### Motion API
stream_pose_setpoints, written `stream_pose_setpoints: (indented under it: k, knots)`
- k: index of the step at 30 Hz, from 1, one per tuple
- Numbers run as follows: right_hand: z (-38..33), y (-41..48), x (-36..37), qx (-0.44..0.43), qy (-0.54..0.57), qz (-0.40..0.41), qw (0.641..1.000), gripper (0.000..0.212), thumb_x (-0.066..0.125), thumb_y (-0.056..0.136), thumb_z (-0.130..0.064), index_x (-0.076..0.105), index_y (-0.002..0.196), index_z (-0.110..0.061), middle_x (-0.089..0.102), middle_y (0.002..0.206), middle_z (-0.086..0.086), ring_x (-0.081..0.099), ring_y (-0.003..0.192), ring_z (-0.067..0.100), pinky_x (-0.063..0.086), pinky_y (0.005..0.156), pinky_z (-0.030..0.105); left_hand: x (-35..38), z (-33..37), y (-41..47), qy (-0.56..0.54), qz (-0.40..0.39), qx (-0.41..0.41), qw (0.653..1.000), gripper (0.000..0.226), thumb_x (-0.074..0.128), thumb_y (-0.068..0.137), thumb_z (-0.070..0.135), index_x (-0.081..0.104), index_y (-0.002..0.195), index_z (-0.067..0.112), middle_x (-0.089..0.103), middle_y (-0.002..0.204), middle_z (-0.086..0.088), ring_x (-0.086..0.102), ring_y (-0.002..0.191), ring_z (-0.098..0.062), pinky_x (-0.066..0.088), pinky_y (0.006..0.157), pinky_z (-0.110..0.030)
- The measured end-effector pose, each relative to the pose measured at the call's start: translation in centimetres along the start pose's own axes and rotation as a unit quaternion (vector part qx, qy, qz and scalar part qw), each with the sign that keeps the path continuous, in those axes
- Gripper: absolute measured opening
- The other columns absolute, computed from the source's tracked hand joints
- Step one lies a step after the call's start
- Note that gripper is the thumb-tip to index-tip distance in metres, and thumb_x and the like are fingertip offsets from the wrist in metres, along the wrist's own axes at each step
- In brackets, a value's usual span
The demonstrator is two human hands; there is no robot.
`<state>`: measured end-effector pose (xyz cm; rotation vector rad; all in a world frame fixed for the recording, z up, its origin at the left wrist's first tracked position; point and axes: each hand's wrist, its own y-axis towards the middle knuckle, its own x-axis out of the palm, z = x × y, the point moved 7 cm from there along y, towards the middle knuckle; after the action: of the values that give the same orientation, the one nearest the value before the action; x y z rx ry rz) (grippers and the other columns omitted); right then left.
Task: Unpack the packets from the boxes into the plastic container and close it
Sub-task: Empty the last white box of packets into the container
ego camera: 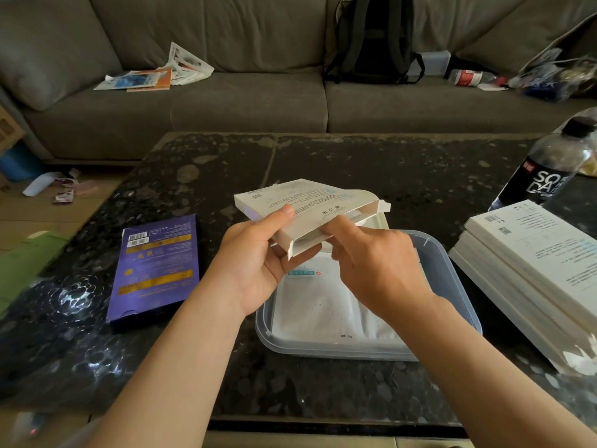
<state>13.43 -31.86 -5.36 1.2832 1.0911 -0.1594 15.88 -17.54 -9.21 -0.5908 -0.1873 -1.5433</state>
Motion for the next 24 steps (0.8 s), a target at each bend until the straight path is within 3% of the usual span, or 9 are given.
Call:
stream_pose_setpoints:
  k: [5,10,19,24]
  knots:
    - [0.1,-0.1,0.3,0.025,-0.009,-0.008,1.000,0.036,0.082,0.075,0.001,0.062,0.104,-0.007,0.076,0.089,0.017,0.067,0.048,0.029,0.053,0.036,0.034,0.0,0.4,-0.1,-0.003,-0.003,0.012,1.000,0.039,0.065,0.098,0.016,0.062,0.137,0.018,0.077,0.121,-0.008,0.075,0.109,-0.028,0.065,0.077,-0.038]
    - [0.2,0.2,-0.3,0.022,-0.013,0.021,0.999,0.019,0.076,0.084,-0.008,0.060,0.095,-0.007,0.074,0.077,0.015,0.056,0.037,0.021,0.047,0.033,0.029,-0.4,0.5,0.2,0.004,0.013,0.019,1.000,0.038,0.065,0.098,0.015,0.063,0.136,0.019,0.077,0.120,-0.008,0.076,0.109,-0.027,0.065,0.086,-0.043]
    - [0.0,0.8,-1.7,-0.007,0.016,0.005,1.000,0.012,0.069,0.088,-0.020,0.072,0.090,-0.008,0.078,0.094,0.012,0.075,0.064,0.030,0.054,0.040,0.031,-0.6,0.6,0.3,0.003,0.031,0.036,0.999,0.037,0.066,0.099,0.015,0.064,0.134,0.024,0.078,0.117,-0.004,0.077,0.106,-0.023,0.064,0.066,-0.033]
    - [0.0,1.6,-1.9,-0.014,0.006,-0.015,1.000,0.013,0.081,0.082,-0.021,0.077,0.087,-0.010,0.075,0.087,0.008,0.057,0.059,0.020,0.047,0.053,0.030,-0.6,0.8,0.3,0.002,0.025,0.040,0.999,0.037,0.064,0.100,0.013,0.064,0.135,0.022,0.078,0.117,-0.005,0.077,0.105,-0.022,0.064,0.067,-0.034]
